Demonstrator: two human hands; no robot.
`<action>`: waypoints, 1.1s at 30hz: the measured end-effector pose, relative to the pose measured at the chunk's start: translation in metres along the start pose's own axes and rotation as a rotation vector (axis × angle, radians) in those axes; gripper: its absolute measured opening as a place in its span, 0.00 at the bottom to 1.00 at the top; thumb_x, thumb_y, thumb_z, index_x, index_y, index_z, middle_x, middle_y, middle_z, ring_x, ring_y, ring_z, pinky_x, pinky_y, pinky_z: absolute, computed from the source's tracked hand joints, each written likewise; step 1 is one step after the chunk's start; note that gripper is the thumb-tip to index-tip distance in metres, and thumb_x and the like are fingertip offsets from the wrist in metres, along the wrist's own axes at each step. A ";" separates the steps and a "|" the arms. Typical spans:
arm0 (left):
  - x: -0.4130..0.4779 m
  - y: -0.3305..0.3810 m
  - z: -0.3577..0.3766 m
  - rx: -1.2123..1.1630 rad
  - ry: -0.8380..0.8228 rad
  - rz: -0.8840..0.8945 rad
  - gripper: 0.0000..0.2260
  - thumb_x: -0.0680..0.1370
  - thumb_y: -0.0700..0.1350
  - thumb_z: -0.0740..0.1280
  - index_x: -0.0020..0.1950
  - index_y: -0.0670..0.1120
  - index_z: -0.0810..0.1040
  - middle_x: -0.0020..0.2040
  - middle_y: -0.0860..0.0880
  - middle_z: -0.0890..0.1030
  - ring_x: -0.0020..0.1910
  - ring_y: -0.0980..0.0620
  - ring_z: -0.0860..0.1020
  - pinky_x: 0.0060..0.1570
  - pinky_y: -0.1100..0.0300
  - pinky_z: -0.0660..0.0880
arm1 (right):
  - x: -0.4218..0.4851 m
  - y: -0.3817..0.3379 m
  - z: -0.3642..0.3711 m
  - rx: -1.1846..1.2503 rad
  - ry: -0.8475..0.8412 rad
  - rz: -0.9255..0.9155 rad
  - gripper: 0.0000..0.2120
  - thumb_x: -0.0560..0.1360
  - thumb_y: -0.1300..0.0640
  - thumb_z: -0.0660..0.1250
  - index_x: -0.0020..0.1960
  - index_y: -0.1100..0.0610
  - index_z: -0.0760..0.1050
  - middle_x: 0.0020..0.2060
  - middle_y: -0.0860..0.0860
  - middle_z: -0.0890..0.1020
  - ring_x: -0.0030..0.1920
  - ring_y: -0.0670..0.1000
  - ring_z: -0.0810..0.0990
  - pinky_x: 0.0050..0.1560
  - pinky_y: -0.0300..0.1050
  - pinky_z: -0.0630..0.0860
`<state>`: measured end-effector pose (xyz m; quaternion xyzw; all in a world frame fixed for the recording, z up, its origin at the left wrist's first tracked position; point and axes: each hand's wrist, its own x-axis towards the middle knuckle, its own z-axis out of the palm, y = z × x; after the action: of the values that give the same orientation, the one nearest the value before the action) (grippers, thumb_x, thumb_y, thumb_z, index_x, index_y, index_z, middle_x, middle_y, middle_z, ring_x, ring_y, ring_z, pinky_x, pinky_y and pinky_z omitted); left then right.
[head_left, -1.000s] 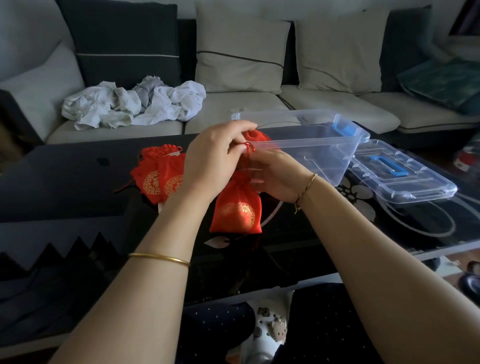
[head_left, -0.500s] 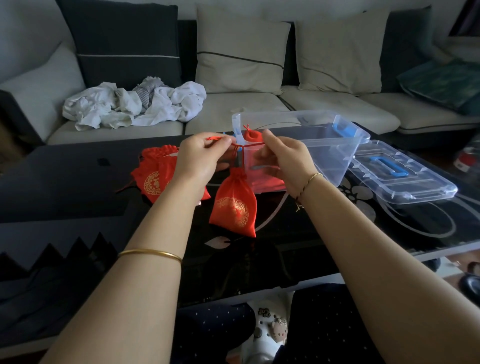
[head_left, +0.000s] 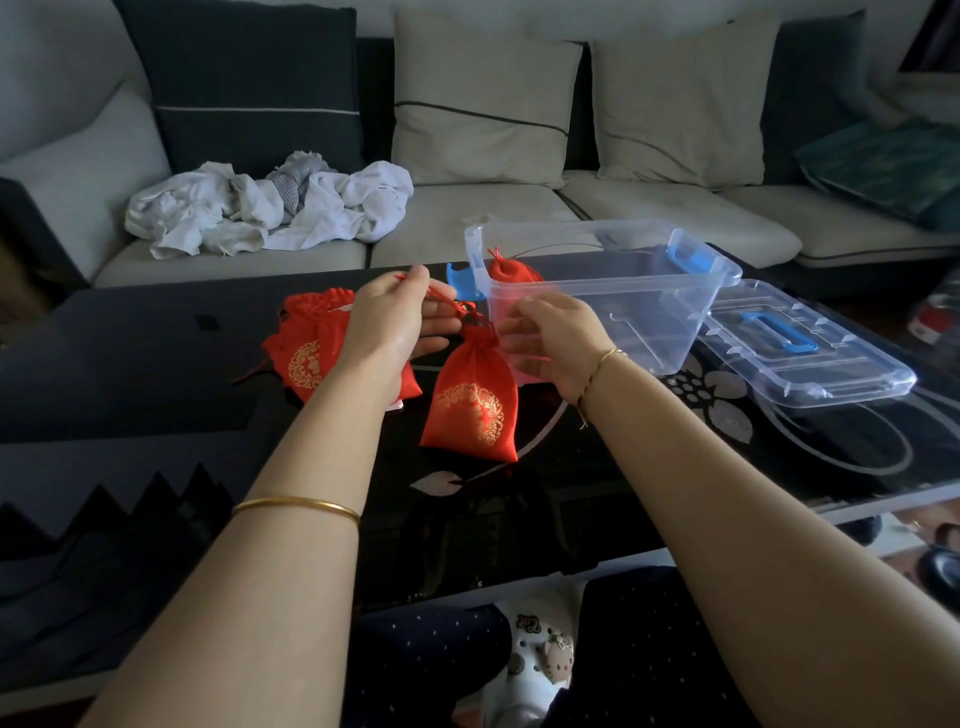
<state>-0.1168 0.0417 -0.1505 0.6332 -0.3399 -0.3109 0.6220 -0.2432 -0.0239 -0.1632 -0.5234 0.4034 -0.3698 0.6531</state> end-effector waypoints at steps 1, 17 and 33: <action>0.000 0.000 0.000 -0.005 0.000 0.003 0.17 0.83 0.47 0.54 0.46 0.41 0.79 0.37 0.47 0.80 0.34 0.53 0.79 0.31 0.65 0.74 | 0.000 0.001 0.001 -0.053 -0.009 -0.004 0.12 0.80 0.60 0.56 0.38 0.57 0.71 0.32 0.52 0.71 0.28 0.47 0.67 0.28 0.37 0.65; -0.001 0.000 0.002 -0.203 -0.047 0.008 0.16 0.83 0.46 0.55 0.42 0.40 0.76 0.37 0.43 0.80 0.29 0.54 0.81 0.34 0.63 0.79 | 0.002 0.002 0.012 -0.158 -0.195 -0.039 0.13 0.78 0.68 0.56 0.50 0.56 0.77 0.35 0.51 0.77 0.27 0.43 0.75 0.31 0.35 0.72; 0.002 0.000 0.007 -0.431 -0.010 -0.133 0.17 0.83 0.45 0.54 0.40 0.39 0.74 0.41 0.41 0.78 0.37 0.49 0.80 0.39 0.60 0.80 | 0.011 0.011 0.007 -0.113 -0.323 0.002 0.09 0.76 0.67 0.60 0.46 0.57 0.77 0.37 0.52 0.80 0.34 0.46 0.78 0.42 0.43 0.71</action>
<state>-0.1212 0.0363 -0.1509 0.5050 -0.2263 -0.4199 0.7193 -0.2322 -0.0291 -0.1747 -0.6113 0.3140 -0.2570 0.6795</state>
